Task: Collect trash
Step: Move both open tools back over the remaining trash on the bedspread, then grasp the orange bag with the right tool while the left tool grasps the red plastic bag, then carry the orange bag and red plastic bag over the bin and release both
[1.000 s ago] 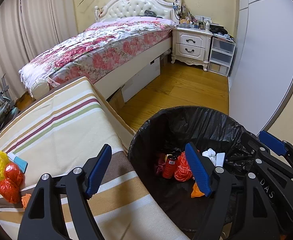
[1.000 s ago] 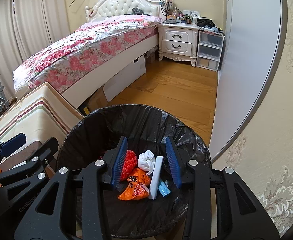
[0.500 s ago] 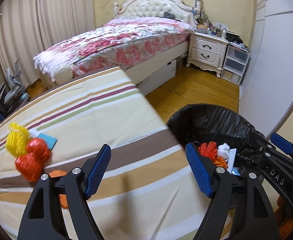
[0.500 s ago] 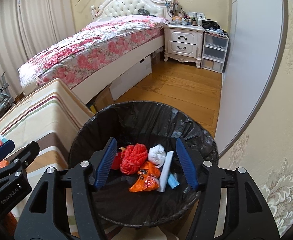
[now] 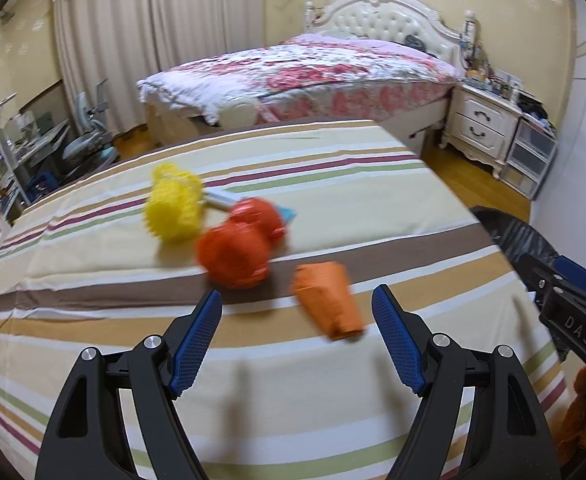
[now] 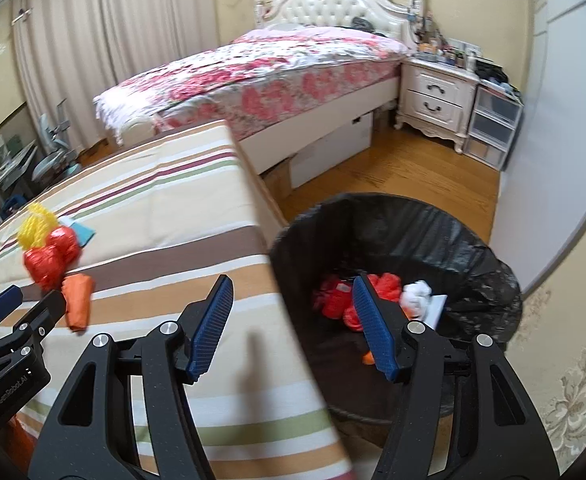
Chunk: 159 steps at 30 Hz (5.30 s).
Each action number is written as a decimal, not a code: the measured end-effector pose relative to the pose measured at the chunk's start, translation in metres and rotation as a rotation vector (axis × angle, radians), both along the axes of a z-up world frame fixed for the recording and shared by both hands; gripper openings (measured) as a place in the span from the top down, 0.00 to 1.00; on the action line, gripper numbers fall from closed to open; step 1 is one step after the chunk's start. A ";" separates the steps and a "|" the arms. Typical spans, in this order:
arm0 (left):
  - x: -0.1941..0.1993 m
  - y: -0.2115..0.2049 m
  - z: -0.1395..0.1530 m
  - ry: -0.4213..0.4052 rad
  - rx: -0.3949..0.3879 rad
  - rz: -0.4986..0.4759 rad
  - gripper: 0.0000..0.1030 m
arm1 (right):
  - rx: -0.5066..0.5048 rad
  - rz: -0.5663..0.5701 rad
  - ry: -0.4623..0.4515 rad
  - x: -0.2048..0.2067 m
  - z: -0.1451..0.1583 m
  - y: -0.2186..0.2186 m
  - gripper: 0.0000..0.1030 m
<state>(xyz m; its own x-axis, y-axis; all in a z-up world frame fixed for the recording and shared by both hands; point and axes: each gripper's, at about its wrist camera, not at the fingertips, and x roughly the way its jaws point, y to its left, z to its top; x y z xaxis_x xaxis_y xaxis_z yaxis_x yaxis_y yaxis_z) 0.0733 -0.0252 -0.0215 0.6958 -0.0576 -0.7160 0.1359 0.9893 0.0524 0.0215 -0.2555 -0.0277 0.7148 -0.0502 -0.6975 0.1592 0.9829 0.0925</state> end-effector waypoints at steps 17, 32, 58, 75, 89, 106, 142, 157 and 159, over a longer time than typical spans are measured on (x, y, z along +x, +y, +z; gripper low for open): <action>-0.012 0.112 -0.011 0.014 0.002 0.229 0.27 | -0.052 0.240 0.011 0.014 0.005 0.117 0.41; -0.014 0.122 -0.011 0.010 -0.019 0.221 0.27 | -0.086 0.331 0.101 0.033 -0.013 0.155 0.65; 0.030 0.043 -0.012 -0.006 0.004 0.039 0.27 | -0.071 0.200 0.099 0.074 -0.014 0.084 0.68; 0.056 0.029 -0.018 0.040 -0.049 0.019 0.42 | -0.060 0.204 0.094 0.076 -0.014 0.081 0.67; 0.047 0.031 -0.017 0.050 -0.068 -0.011 0.58 | -0.070 0.199 0.093 0.077 -0.013 0.085 0.67; 0.010 0.024 -0.015 0.042 -0.063 -0.033 0.58 | -0.072 0.179 0.092 0.033 -0.013 0.074 0.67; -0.028 -0.080 0.002 -0.023 -0.054 -0.227 0.58 | -0.058 -0.087 0.002 -0.030 0.012 -0.051 0.67; 0.005 -0.153 0.006 -0.032 -0.013 -0.302 0.58 | -0.039 -0.205 0.001 -0.017 0.004 -0.105 0.67; 0.009 -0.162 0.003 -0.032 -0.003 -0.310 0.58 | -0.038 -0.217 0.003 -0.015 0.003 -0.109 0.67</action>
